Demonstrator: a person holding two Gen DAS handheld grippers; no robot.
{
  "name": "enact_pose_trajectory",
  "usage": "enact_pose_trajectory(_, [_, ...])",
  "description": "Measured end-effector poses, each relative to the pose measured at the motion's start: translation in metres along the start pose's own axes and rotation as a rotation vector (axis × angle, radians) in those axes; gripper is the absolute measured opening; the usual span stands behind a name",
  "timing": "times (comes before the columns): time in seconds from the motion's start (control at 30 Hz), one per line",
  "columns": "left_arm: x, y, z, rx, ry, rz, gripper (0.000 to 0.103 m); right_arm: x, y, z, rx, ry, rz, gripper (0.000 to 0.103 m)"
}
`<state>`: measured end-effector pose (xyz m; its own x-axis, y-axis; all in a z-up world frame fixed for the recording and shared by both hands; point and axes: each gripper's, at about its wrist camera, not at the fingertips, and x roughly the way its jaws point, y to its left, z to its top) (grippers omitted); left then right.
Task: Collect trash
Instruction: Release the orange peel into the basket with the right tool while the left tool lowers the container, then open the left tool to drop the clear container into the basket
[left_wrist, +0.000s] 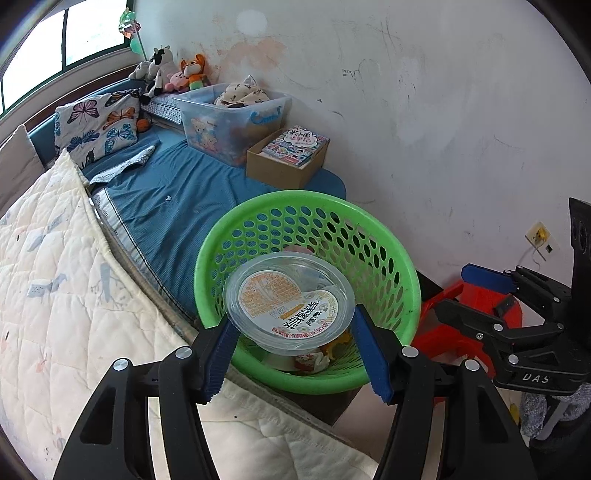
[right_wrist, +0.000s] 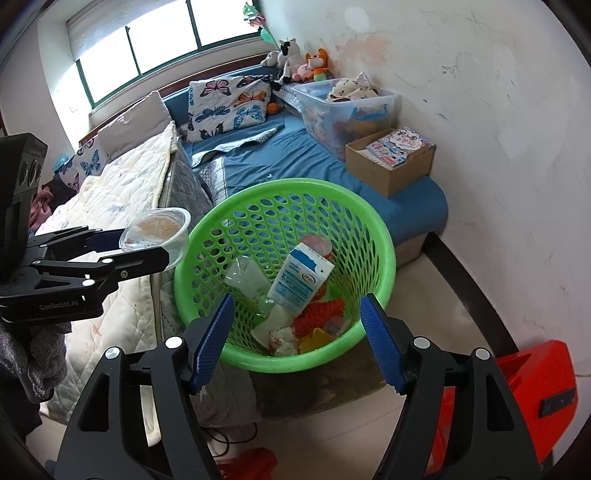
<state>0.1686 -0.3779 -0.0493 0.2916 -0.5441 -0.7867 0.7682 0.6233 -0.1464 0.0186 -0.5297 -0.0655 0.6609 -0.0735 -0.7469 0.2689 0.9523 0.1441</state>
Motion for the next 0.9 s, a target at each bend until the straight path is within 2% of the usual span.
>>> enact_pose_trajectory(0.17, [0.007,-0.005,0.001,-0.005,0.01,-0.012,0.06,-0.001,-0.004,-0.002,0.01,-0.001,0.004,0.071])
enact_pose_trajectory(0.23, [0.008,-0.007,0.001,-0.004,0.009,-0.014,0.066,-0.001,-0.004,-0.003,0.014,-0.001,0.003,0.071])
enact_pose_trajectory(0.4, [0.004,-0.006,-0.001,-0.007,0.003,-0.015,0.067,-0.002,-0.005,-0.006,0.023,0.001,0.008,0.071])
enact_pose_trajectory(0.43, [0.003,-0.005,-0.002,-0.009,0.001,-0.017,0.07,-0.002,-0.004,-0.006,0.025,0.001,0.01,0.071])
enact_pose_trajectory(0.67, [-0.019,0.007,-0.011,-0.031,-0.032,0.005,0.074,-0.008,0.005,-0.009,0.026,-0.005,0.031,0.071])
enact_pose_trajectory(0.9, [-0.052,0.029,-0.02,-0.065,-0.083,0.057,0.082,-0.014,0.024,-0.01,0.007,-0.017,0.051,0.075])
